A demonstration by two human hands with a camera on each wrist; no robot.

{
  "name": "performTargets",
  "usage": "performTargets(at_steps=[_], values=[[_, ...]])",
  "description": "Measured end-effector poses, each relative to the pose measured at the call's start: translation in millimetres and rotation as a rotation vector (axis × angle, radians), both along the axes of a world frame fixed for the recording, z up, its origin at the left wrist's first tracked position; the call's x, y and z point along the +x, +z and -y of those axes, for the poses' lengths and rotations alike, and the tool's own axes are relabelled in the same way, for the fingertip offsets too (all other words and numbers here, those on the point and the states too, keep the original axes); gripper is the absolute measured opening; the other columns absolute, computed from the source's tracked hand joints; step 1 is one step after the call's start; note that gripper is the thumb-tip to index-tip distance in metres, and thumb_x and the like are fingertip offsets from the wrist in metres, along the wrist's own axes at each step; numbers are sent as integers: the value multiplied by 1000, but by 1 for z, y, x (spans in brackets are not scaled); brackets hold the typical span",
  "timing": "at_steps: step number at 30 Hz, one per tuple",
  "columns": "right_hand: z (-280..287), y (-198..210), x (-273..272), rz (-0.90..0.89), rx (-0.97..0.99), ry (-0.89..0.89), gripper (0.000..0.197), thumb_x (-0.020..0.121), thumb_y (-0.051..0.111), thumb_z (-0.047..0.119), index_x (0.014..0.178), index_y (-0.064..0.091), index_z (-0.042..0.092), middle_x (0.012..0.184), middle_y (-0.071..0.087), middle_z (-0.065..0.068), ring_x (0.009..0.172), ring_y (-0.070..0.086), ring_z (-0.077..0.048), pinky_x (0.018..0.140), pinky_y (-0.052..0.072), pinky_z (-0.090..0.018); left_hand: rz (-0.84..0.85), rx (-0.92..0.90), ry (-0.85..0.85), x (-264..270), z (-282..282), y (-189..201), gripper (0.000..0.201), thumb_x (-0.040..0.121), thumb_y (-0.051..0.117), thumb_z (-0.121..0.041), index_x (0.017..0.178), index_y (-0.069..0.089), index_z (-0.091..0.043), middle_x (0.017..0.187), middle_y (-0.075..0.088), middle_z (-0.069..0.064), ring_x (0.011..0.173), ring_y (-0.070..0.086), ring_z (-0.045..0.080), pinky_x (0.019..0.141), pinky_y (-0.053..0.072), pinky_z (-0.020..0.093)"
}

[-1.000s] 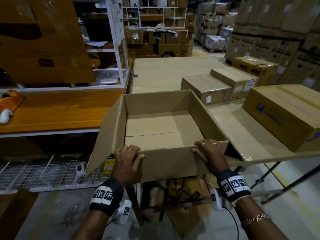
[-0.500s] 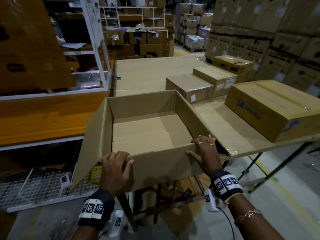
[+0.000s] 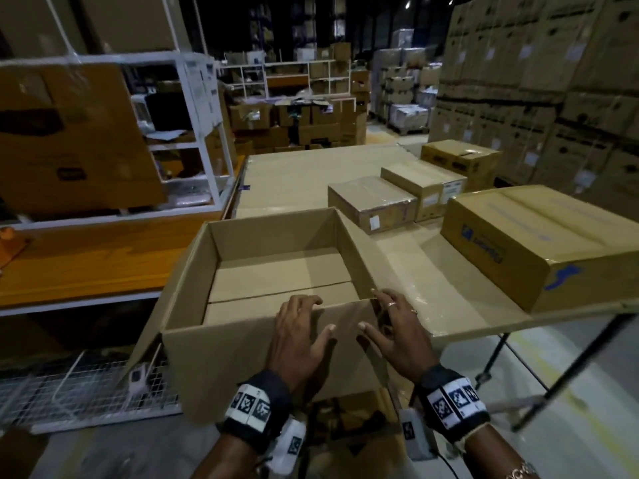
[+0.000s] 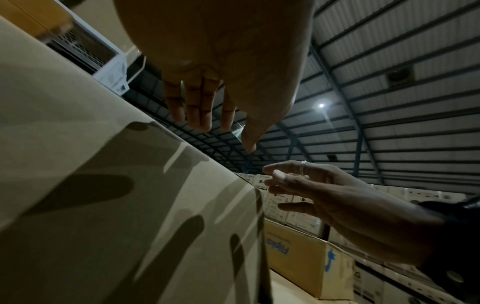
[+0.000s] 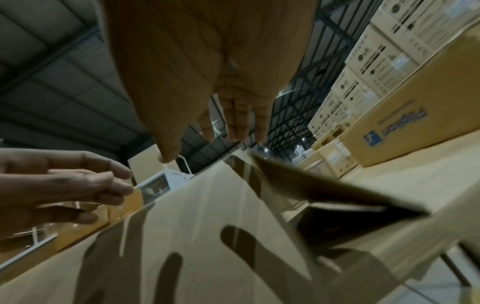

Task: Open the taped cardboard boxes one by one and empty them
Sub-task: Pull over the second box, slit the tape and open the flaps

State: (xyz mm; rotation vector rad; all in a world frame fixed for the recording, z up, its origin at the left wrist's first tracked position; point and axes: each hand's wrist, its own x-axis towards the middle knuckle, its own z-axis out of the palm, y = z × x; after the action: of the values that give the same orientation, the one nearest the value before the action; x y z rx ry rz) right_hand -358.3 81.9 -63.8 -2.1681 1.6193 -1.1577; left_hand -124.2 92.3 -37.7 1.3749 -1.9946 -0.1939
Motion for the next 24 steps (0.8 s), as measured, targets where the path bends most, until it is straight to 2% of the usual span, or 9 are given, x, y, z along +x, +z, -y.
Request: performTargets(at_steps=[5,10,13,16,21,24], values=[[-11,0,-79,-23,4,-93,65,89,62,56,144,41,28,139,44,3,126,46,-18,105,42,-38,11,4,-110,-92,6,1,40,88,64,-40,122,51,-23,115,47,-3,104,47,18,90,46,40],[-25,-6,-158,4,61,-194,67,89,67,47,146,41,23,138,45,-1,125,47,-22,102,43,-36,-20,65,-247,-181,17,-4,51,86,67,-50,125,50,-22,118,48,-2,109,48,17,94,45,37],[-32,-8,-206,40,66,-293,65,90,65,50,144,43,22,137,46,-2,125,48,-21,100,45,-38,1,102,-314,-230,27,-6,53,86,68,-52,127,49,-23,121,46,-2,112,49,19,94,46,37],[-40,-6,-251,43,90,-404,65,92,64,50,146,42,21,141,46,-2,129,45,-20,102,42,-38,-17,127,-355,-278,40,-6,54,88,67,-52,128,50,-21,121,47,1,112,50,23,92,46,37],[-40,1,-319,39,96,-481,67,90,65,53,146,41,24,141,47,-1,132,44,-18,104,41,-34,-86,149,-405,-353,64,-9,55,88,66,-56,128,49,-23,121,48,1,112,51,23,89,47,36],[-23,9,-357,-9,116,-527,70,89,63,56,148,40,25,139,48,-1,132,43,-18,105,41,-36,-136,172,-423,-395,84,-8,56,88,65,-56,129,49,-22,120,48,1,112,52,24,91,47,38]])
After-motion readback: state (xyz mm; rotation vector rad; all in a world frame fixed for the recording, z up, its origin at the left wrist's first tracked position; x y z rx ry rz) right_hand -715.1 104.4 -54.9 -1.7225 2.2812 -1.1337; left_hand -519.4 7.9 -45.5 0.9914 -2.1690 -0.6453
